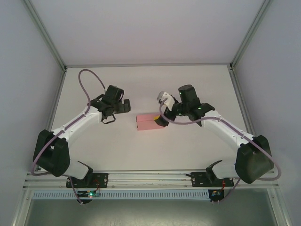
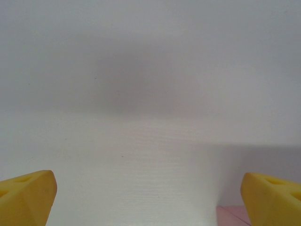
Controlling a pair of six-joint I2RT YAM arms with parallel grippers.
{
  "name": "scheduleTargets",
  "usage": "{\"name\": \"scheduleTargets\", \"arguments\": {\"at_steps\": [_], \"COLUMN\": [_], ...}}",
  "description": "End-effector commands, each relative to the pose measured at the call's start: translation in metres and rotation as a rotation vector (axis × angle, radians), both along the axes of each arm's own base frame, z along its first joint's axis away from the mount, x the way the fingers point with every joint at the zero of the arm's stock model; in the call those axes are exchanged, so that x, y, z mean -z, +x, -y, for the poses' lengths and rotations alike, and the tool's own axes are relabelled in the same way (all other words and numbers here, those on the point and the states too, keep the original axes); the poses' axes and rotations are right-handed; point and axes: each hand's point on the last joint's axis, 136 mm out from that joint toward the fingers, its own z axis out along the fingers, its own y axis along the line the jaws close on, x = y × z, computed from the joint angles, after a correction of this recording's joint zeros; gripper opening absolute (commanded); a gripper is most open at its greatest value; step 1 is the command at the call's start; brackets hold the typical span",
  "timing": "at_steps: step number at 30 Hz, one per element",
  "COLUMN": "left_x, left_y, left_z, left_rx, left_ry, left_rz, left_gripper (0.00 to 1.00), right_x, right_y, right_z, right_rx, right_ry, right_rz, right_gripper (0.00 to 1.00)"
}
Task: Assemble paper box
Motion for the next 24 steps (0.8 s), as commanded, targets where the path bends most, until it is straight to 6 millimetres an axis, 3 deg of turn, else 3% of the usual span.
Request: {"name": "scheduleTargets", "arguments": {"at_steps": [1,3,7,17,24], "left_x": [-0.004,-0.003,-0.002,0.006,0.011], "left_y": [0.001,0.001,-0.001,-0.008,-0.013], "left_z": [-0.010,-0.011,-0.012,-0.013,-0.018], "left_rx": [-0.007,-0.005,0.007,0.018,0.011], "left_ry": [0.066,0.072,0.083,0.084,0.100], "left_rz": [0.002,-0.001,-0.011,-0.026,-0.033], "left_gripper": [1.00,1.00,1.00,1.00,1.00], "right_x": [0.012,0.020,0.036,0.073,0.107], "right_y": [-0.029,-0.034,-0.026,0.010,0.008], "right_z": [-0.004,-0.009,-0.018,-0.032,-0.031], "right_rx": [-0.284,-0.363,-0.407,-0.399,-0.441], "right_ry": [-0.144,-0.205,-0.334,-0.522,-0.621], "right_rz": [0.121,0.143,0.144,0.098,0.015], "right_gripper": [0.98,0.98,0.98,0.98,0.95]}}
